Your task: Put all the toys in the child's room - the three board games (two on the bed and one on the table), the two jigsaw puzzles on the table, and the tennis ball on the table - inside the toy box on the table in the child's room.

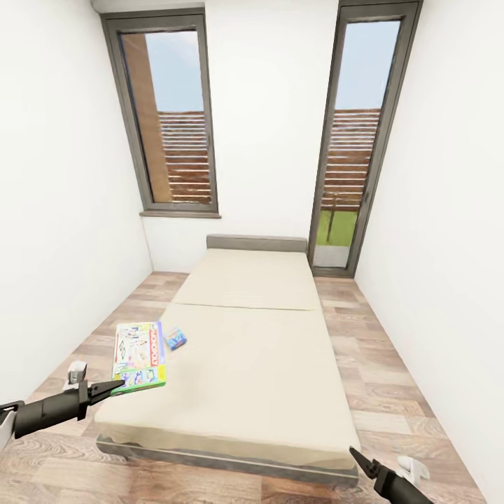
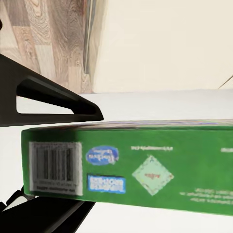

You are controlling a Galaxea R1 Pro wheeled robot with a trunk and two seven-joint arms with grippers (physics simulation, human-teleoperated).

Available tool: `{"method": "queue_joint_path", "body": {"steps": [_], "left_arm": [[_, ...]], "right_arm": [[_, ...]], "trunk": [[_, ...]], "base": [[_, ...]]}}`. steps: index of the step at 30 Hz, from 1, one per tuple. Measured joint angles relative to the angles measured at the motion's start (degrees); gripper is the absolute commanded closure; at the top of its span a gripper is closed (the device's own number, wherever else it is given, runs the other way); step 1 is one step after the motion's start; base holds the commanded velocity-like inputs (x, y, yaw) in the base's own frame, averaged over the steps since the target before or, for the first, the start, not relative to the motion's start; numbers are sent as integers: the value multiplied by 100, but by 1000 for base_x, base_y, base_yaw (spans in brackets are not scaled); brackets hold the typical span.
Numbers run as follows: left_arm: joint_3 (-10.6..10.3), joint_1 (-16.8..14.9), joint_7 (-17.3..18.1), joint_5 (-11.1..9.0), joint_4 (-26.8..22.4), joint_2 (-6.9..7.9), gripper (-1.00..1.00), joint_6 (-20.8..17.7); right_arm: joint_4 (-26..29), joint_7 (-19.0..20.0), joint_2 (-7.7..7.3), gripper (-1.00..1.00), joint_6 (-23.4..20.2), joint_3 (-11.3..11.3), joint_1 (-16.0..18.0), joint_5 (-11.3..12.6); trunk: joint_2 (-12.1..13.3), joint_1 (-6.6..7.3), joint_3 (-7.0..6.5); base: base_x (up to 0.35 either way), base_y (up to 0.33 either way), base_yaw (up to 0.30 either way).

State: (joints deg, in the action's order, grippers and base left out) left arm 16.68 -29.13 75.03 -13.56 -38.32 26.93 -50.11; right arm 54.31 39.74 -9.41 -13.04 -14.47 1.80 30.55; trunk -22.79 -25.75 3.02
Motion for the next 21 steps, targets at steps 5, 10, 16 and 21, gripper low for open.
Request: {"method": "queue_joint_path", "body": {"steps": [5, 10, 16, 21], "left_arm": [[1, 2, 1, -2, -2, 9, 100, 0], [4, 2, 1, 0, -2, 13, 100, -1], [5, 3, 1, 3, -2, 14, 100, 0], [4, 3, 1, 5, -1, 14, 100, 2]], "right_arm": [[-1, 0, 0, -100, 97, 11, 1, -2], [-2, -1, 2, -100, 111, 14, 2, -3], [-2, -1, 4, -100, 114, 14, 2, -3], [-2, -1, 8, -100, 115, 14, 2, -50]], "trunk": [[0, 0, 0], [0, 0, 0], [0, 0, 0], [0, 0, 0]], "base": [[0, 0, 153], [0, 0, 270], [0, 0, 290], [0, 0, 292]]}}
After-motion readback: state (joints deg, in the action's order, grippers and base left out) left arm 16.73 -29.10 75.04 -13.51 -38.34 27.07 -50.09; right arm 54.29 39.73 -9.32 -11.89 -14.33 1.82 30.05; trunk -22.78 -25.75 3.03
